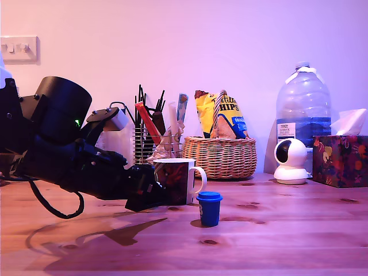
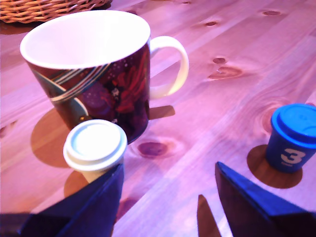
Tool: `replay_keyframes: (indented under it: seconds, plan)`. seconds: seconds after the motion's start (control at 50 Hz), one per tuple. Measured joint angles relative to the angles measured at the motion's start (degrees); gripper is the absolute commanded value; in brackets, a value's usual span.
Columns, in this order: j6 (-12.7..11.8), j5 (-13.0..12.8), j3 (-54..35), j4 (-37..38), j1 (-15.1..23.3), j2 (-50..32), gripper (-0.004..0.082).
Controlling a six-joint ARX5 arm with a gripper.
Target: Pick up the coffee capsules from the table one by one and drop them inside the nearest coffee cup
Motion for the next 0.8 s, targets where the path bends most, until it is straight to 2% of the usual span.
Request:
replay_keyframes:
  seconds: [0.38,0.8]
  plan:
    - [0.0,-0.2,0.0,-0.6,0.2,-0.1,0.0501]
    - [0.0,0.0,0.0,-11.4,1.7,-9.3,0.0500]
